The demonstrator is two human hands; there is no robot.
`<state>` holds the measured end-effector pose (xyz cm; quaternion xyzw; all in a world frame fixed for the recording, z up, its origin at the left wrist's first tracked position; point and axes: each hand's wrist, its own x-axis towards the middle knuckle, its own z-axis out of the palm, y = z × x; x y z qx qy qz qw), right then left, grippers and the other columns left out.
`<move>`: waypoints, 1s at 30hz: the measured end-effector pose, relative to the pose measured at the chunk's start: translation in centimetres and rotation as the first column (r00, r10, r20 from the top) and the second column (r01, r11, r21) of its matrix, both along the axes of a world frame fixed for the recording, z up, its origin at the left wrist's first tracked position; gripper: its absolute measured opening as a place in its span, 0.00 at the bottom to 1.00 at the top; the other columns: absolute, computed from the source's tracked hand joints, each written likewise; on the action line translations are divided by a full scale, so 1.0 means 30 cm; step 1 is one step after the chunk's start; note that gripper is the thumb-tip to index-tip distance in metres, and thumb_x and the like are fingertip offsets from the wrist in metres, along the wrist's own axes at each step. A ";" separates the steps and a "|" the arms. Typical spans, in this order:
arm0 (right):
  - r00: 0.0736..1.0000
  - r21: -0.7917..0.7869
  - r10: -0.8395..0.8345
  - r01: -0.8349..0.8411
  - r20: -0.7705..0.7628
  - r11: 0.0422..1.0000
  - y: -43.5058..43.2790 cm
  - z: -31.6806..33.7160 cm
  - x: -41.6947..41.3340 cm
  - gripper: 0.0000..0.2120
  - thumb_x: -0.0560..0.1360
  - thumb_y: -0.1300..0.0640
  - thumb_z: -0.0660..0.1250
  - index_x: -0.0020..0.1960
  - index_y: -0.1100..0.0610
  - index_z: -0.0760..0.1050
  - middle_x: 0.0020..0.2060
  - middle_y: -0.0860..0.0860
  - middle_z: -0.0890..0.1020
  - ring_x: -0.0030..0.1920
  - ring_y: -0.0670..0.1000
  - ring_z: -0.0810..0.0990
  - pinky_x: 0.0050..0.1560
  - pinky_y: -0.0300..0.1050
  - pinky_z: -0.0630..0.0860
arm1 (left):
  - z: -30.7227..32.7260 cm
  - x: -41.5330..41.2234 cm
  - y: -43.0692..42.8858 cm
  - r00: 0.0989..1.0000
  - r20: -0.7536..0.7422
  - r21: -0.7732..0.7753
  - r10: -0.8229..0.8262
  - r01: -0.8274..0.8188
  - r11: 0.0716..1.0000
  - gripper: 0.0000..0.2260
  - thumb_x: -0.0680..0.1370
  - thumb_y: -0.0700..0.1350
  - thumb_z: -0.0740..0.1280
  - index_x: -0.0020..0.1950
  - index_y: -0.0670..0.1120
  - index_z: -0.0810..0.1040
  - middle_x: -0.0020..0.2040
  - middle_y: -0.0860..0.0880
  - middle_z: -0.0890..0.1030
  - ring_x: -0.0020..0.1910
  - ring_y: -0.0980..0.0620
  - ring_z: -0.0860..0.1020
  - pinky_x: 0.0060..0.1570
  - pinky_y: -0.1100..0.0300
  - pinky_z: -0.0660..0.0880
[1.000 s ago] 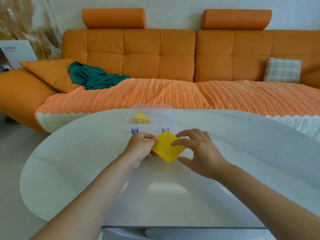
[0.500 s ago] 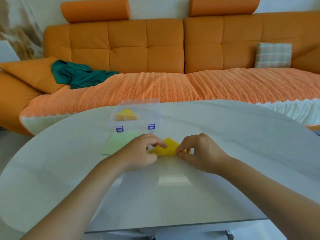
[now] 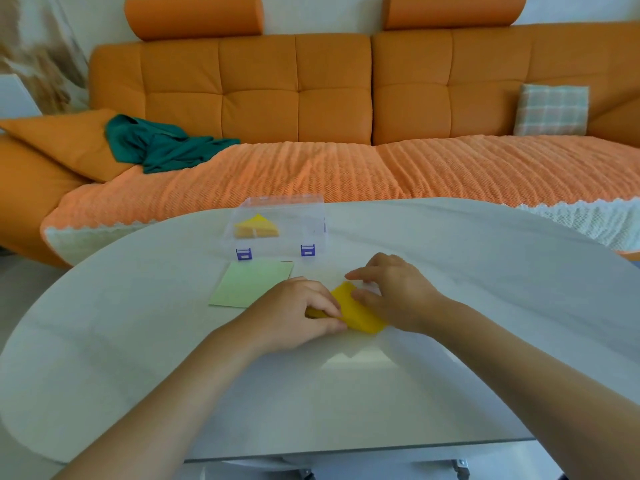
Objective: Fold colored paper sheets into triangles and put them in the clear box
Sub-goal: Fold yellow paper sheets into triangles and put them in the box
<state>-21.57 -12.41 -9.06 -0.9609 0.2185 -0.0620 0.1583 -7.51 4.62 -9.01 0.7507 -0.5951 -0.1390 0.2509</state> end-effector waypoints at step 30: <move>0.968 0.602 -0.087 -0.075 0.236 0.795 0.065 0.069 -0.016 0.11 0.81 0.54 0.63 0.46 0.54 0.83 0.38 0.54 0.81 0.39 0.47 0.75 0.43 0.47 0.71 | 0.001 -0.037 -0.019 0.880 -0.436 -0.221 0.188 -0.307 0.926 0.04 0.79 0.45 0.70 0.50 0.53 0.77 0.39 0.50 0.84 0.37 0.51 0.83 0.48 0.48 0.79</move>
